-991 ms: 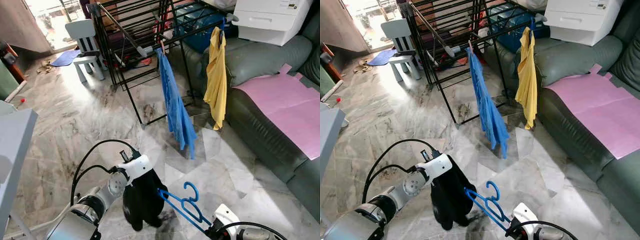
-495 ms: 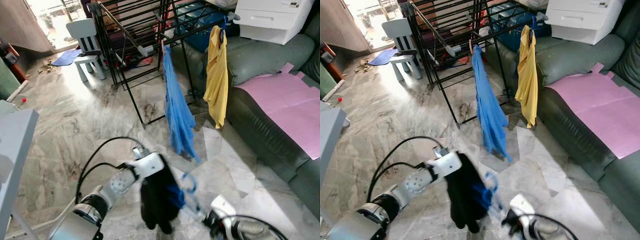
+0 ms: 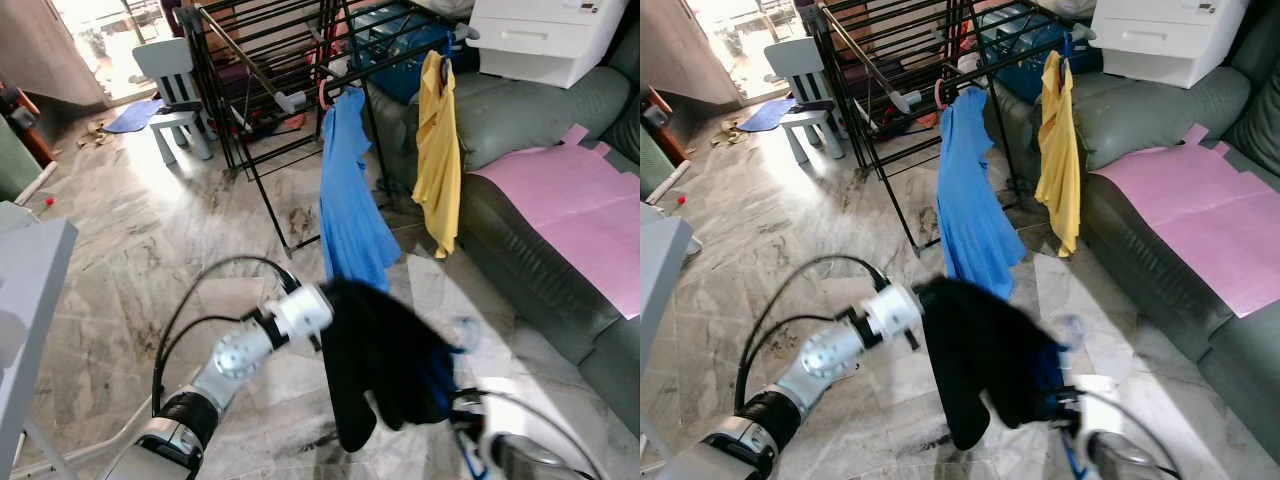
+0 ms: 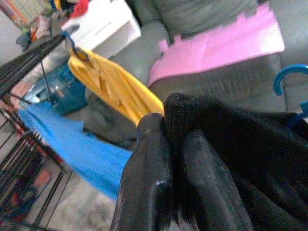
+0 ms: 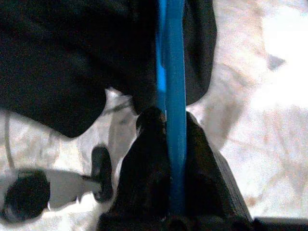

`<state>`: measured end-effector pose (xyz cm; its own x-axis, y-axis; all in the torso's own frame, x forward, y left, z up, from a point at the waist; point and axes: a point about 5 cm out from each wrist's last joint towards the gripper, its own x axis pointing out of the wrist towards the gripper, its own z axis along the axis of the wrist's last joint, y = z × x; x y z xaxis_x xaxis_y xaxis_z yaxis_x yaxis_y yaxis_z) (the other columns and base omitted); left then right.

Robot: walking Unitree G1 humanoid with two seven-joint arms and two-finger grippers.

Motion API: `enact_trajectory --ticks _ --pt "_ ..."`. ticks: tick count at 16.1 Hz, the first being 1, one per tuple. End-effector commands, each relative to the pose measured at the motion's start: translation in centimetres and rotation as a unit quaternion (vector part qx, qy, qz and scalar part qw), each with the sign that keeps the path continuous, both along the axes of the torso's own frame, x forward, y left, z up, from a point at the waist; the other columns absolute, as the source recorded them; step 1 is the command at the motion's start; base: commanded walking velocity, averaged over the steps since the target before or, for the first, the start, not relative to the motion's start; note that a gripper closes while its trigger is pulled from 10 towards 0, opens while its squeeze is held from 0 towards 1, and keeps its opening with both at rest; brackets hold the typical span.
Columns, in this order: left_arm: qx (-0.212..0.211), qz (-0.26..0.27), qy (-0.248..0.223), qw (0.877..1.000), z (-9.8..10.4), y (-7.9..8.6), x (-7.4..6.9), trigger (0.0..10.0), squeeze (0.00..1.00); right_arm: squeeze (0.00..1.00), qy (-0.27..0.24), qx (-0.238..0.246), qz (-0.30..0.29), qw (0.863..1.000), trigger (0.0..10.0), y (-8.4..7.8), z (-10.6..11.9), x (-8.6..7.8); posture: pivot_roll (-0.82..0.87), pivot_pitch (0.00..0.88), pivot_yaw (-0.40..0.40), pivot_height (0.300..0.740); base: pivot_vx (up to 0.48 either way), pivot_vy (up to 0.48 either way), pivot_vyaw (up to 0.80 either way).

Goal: Hang hanger

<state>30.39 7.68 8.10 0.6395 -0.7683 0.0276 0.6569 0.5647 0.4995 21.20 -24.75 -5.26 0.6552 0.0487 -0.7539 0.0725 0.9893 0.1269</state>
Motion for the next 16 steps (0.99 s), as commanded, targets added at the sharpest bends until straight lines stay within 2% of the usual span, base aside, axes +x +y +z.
enact_trajectory --ticks 1,3,4,5,6,8,10,12,13,14,15,16 --pt "-0.031 -0.006 -0.009 0.999 1.2 0.2 0.0 10.0 0.00 0.00 -0.012 0.009 -0.095 0.995 10.0 -1.9 0.7 0.4 -0.17 0.006 0.162 0.740 0.000 0.000 0.00" --pt "-0.053 -0.018 0.002 0.998 1.2 -0.4 -0.4 10.0 0.00 0.00 -0.055 0.020 -0.181 0.982 10.0 -4.3 2.5 1.7 -0.17 0.006 0.164 0.740 0.000 0.000 0.00" --pt "-0.053 -0.019 0.007 0.998 1.1 -0.4 -0.5 10.0 0.00 0.00 -0.062 0.019 -0.190 0.980 10.0 -4.6 2.8 2.0 -0.18 0.005 0.165 0.740 0.000 0.000 0.00" --pt "-0.040 -0.020 0.020 0.999 0.1 -0.3 -0.9 10.0 0.00 0.00 -0.090 0.027 -0.230 0.969 10.0 -5.6 3.9 2.8 -0.18 0.005 0.166 0.740 0.000 0.000 0.00" --pt "-0.015 -0.013 0.052 0.998 -1.7 0.3 -1.5 10.0 0.00 0.00 -0.145 0.056 -0.291 0.944 10.0 -6.7 6.0 4.5 -0.19 0.007 0.167 0.740 0.000 0.000 0.00" --pt "0.008 -0.007 0.093 0.996 -3.5 0.9 -2.3 10.0 0.00 0.00 -0.229 0.111 -0.310 0.916 10.0 -6.3 8.8 7.5 -0.19 0.009 0.168 0.740 0.000 0.000 0.00" --pt "0.032 -0.013 0.135 0.990 -5.1 0.9 -3.3 10.0 0.00 0.00 -0.303 0.167 -0.301 0.889 10.0 -4.8 11.7 10.4 -0.19 0.011 0.167 0.740 0.000 0.000 0.00" --pt "0.061 -0.018 0.166 0.984 -6.7 0.5 -4.4 10.0 0.00 0.00 -0.373 0.232 -0.249 0.863 10.0 -1.4 15.5 13.8 -0.20 0.012 0.168 0.740 0.000 0.000 0.00" --pt "0.070 -0.011 0.175 0.982 -7.2 0.4 -4.5 10.0 0.00 0.00 -0.385 0.269 -0.224 0.854 10.0 -0.1 16.5 14.5 -0.20 0.012 0.168 0.740 0.000 0.000 0.00" --pt "0.075 -0.013 0.165 0.983 -7.0 0.3 -4.4 10.0 0.00 0.00 -0.393 0.272 -0.167 0.863 10.0 1.7 17.3 15.1 -0.20 0.013 0.167 0.740 0.000 0.000 0.00" --pt "0.068 -0.013 0.162 0.984 -6.8 -0.2 -4.3 10.0 0.00 0.00 -0.402 0.253 -0.122 0.871 10.0 3.6 18.0 15.4 -0.20 0.014 0.167 0.740 0.000 0.000 0.00" --pt "0.067 -0.022 0.161 0.985 -6.7 -0.9 -4.4 10.0 0.00 0.00 -0.418 0.263 -0.085 0.866 10.0 5.2 18.8 15.5 -0.20 0.013 0.167 0.740 0.000 0.000 0.00"
